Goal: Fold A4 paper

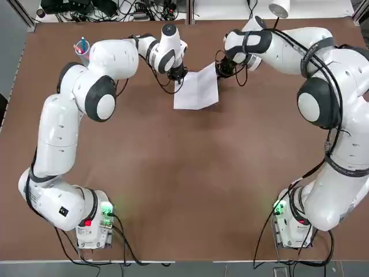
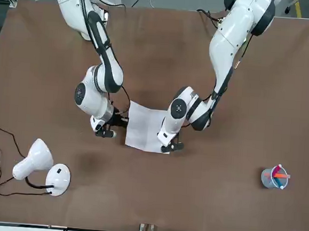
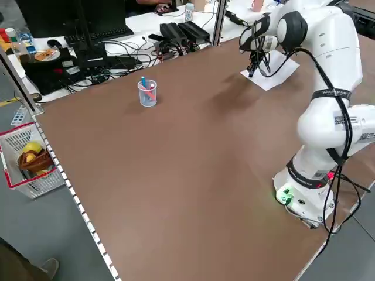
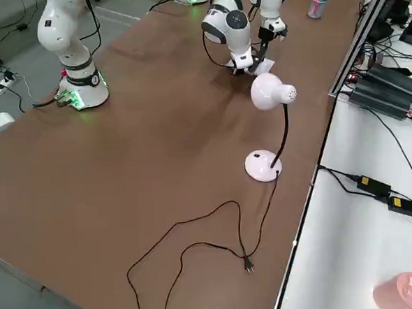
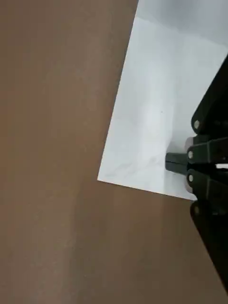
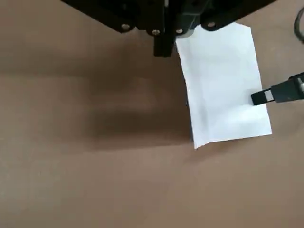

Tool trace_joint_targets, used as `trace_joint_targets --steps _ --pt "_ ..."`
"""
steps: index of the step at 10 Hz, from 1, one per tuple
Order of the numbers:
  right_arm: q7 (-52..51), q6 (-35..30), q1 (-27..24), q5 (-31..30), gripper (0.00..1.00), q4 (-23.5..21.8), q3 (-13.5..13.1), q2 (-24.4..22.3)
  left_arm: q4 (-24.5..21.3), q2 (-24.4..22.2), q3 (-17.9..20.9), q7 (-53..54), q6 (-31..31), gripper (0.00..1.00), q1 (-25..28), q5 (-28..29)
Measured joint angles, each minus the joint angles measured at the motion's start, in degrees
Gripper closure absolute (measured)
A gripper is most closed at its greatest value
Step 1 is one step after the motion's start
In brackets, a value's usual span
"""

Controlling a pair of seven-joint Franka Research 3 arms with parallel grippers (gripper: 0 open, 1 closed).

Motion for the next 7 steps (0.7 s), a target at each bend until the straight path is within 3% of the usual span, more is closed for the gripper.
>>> trace_joint_targets --steps 7 --pt "0.2 -0.3 0.2 4.4 0.99 2.7 1.9 0.0 0.0 0.0 0.0 0.0 0.0 0.99 0.0 0.0"
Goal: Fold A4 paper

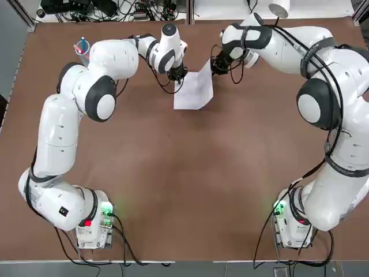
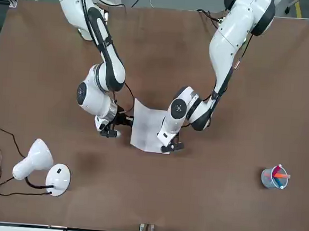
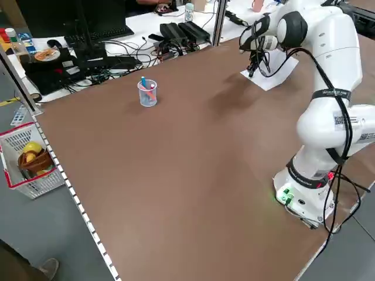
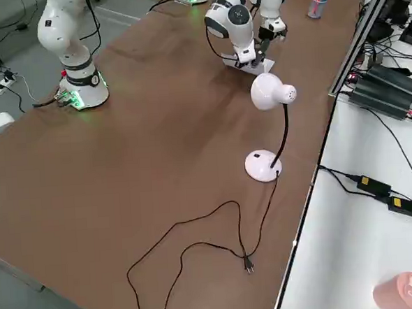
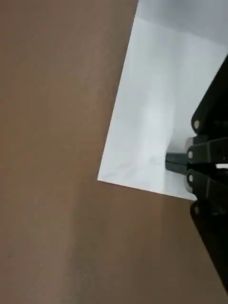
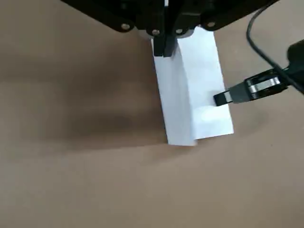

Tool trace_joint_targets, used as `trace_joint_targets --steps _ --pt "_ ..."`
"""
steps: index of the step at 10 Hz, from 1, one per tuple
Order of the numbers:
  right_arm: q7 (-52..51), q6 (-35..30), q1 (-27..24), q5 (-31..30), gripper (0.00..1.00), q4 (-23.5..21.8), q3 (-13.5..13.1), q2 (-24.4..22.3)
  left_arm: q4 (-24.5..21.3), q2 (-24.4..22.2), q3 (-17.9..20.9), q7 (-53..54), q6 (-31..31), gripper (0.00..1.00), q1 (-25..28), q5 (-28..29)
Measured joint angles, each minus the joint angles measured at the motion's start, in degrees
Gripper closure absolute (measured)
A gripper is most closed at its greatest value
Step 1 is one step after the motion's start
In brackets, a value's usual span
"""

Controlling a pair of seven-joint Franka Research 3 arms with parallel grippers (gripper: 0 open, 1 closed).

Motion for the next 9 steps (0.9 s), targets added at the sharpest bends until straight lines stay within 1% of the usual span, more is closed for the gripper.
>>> trace_joint_targets --steps 1,3,5,6,9 --pt "0.1 0.0 0.0 0.1 0.99 0.6 0.3 0.3 0.0 0.0 0.0 0.0 0.0 0.99 0.0 0.0" --pt "0.1 1.0 0.0 0.7 0.99 1.7 0.5 2.3 0.0 0.0 0.0 0.0 0.0 0.99 0.0 0.0" --pt "0.1 2.3 0.1 3.3 0.99 3.1 1.2 5.2 0.0 0.0 0.0 0.0 0.0 0.99 0.0 0.0" --pt "0.1 2.8 0.4 4.1 0.99 3.9 1.5 6.0 0.0 0.0 0.0 0.0 0.0 0.99 0.0 0.0" --pt "0.1 2.9 0.6 4.5 0.99 5.0 1.9 6.1 0.0 0.0 0.0 0.0 0.0 0.99 0.0 0.0"
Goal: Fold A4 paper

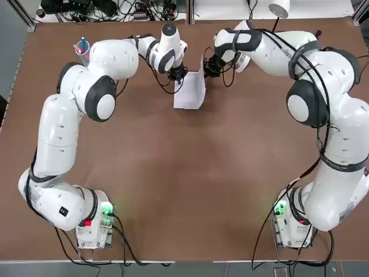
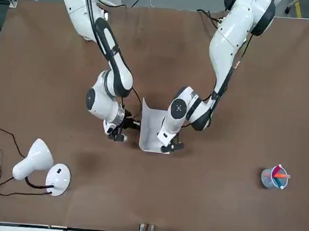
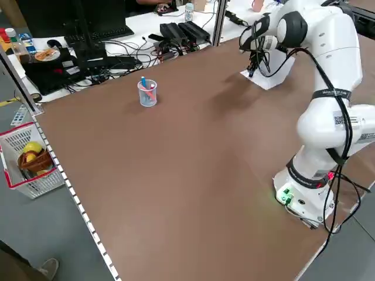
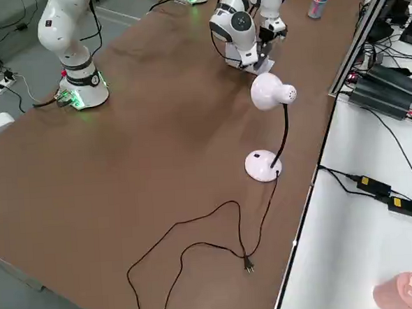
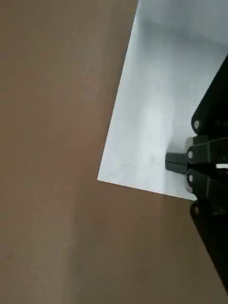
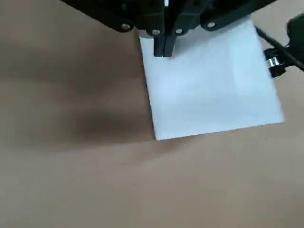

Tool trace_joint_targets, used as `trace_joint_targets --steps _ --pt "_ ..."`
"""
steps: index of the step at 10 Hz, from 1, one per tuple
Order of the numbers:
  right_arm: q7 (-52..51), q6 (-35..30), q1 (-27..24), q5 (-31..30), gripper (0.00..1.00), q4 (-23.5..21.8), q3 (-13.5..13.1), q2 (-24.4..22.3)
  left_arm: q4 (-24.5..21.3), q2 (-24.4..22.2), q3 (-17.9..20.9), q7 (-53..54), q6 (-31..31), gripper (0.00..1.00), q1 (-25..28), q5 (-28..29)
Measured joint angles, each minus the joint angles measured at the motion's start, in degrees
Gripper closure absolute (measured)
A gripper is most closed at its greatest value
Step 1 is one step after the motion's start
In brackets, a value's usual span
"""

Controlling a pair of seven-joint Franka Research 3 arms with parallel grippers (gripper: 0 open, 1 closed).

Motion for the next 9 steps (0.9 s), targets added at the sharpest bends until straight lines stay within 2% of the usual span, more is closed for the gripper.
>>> trace_joint_targets --steps 5,9 --pt "0.0 2.5 1.0 1.4 0.99 0.0 2.1 0.6 0.0 0.0 0.0 0.0 0.0 0.99 0.0 0.0" --pt "0.0 3.8 2.1 1.9 0.99 0.0 2.2 1.6 0.0 0.0 0.0 0.2 0.0 0.99 0.0 0.0"
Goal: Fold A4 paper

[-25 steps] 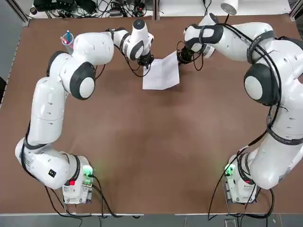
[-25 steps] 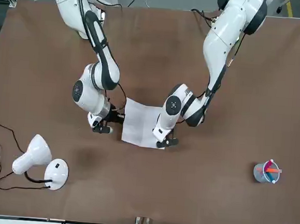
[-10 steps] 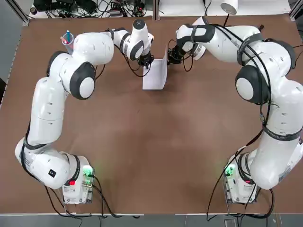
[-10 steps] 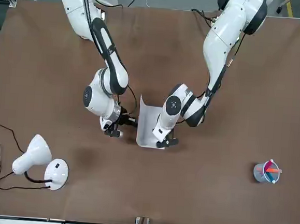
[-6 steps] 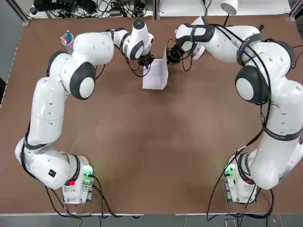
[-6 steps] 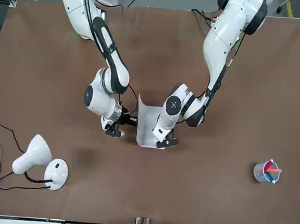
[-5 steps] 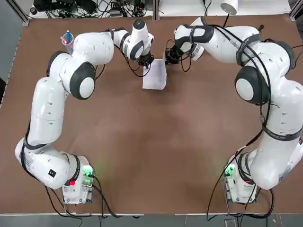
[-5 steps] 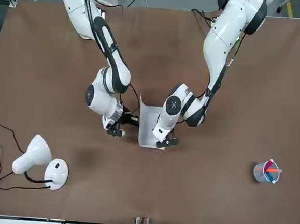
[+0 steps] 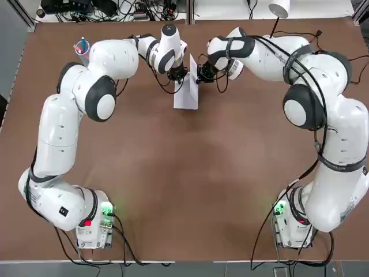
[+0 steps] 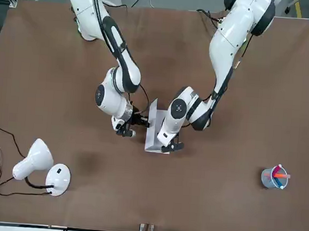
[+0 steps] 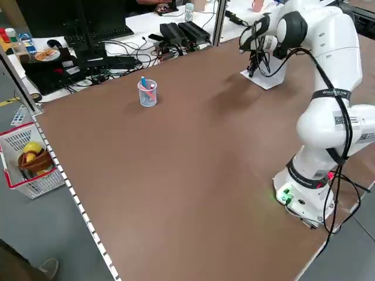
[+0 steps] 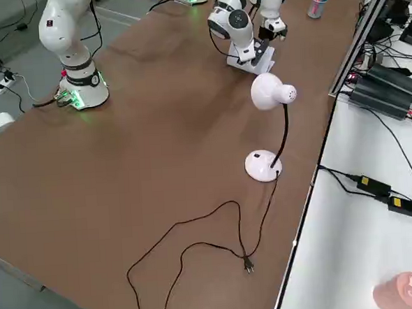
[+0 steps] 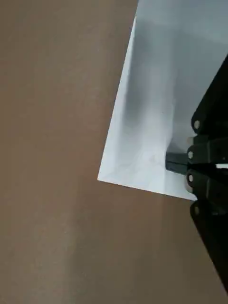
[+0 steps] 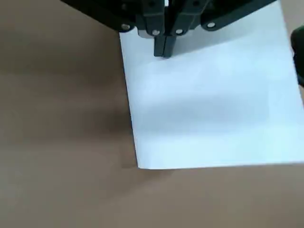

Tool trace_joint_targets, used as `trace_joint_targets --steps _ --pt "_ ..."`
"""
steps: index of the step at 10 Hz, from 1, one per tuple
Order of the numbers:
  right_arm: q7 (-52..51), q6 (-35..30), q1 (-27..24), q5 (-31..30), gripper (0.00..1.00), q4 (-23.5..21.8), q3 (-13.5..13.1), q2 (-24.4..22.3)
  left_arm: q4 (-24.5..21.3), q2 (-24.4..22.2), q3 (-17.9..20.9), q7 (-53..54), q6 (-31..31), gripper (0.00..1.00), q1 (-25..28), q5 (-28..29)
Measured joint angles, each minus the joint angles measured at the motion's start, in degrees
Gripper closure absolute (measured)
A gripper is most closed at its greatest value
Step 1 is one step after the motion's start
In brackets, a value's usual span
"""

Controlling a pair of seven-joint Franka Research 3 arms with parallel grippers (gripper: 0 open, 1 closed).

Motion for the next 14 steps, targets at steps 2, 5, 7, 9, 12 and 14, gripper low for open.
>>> trace_joint_targets --steps 2,5,7,9,12,14 --pt "0.0 0.9 0.0 0.0 0.99 0.0 0.0 0.9 0.0 0.0 0.1 0.6 0.2 0.99 0.2 0.4" --pt "-0.1 1.6 0.6 0.0 0.99 0.0 0.1 1.5 0.0 0.0 0.1 0.9 0.3 0.99 0.3 0.6" --pt "-0.1 2.5 1.5 0.0 0.99 0.0 0.1 1.9 0.0 0.0 0.1 0.9 0.3 0.99 0.3 0.6" --pt "-0.1 3.1 2.0 0.0 0.99 0.0 0.1 2.3 0.0 0.0 0.1 0.9 0.3 0.99 0.3 0.6" --pt "-0.1 5.2 2.4 0.0 0.99 -0.1 0.1 3.6 0.7 0.0 0.4 4.4 -1.6 0.99 0.7 1.1" --pt "-0.1 5.6 2.7 0.0 0.99 -0.1 0.1 4.1 1.9 -0.3 0.6 7.7 -6.1 0.99 2.6 1.5"
